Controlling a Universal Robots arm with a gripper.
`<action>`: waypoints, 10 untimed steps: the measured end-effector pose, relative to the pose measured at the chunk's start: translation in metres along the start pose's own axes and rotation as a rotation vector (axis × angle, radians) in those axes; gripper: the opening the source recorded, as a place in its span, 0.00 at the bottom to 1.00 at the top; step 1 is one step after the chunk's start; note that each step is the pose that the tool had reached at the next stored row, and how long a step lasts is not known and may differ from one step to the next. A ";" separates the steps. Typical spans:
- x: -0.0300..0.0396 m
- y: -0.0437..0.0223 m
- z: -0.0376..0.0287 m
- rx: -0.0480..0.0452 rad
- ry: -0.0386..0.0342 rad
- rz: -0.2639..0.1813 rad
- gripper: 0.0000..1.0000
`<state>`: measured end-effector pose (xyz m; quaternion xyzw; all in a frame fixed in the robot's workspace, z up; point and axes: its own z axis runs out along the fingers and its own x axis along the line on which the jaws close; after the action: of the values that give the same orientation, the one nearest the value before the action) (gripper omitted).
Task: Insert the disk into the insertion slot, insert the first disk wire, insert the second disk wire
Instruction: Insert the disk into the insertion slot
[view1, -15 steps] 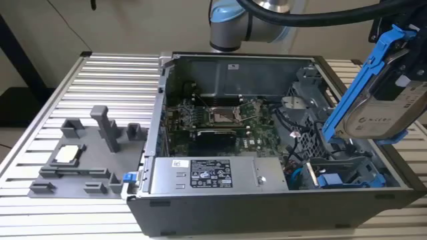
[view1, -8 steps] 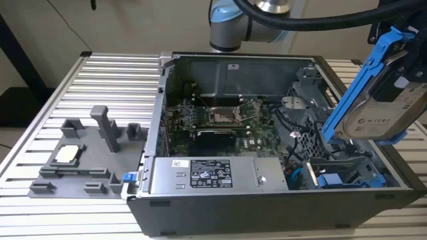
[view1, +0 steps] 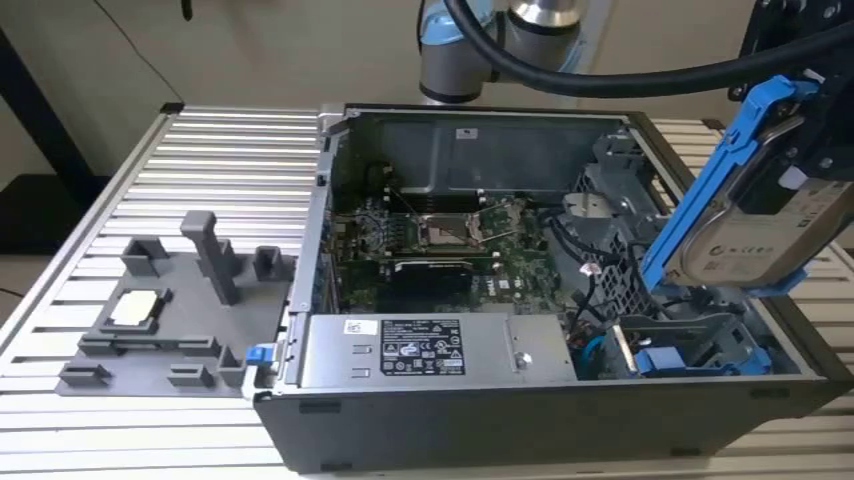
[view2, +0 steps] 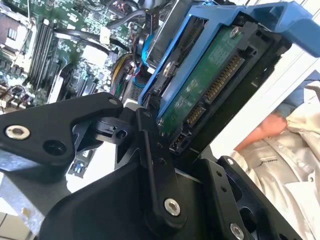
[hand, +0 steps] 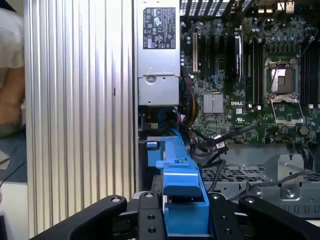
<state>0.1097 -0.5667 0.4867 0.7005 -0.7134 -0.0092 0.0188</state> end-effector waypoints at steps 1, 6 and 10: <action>0.0002 -0.0001 0.0012 0.0000 -0.0001 0.000 0.33; 0.0023 -0.0010 0.0077 0.0001 0.0000 0.000 0.33; 0.0047 -0.0021 0.0131 0.0003 0.0003 0.000 0.33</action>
<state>0.1112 -0.5716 0.4736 0.7006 -0.7132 -0.0090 0.0188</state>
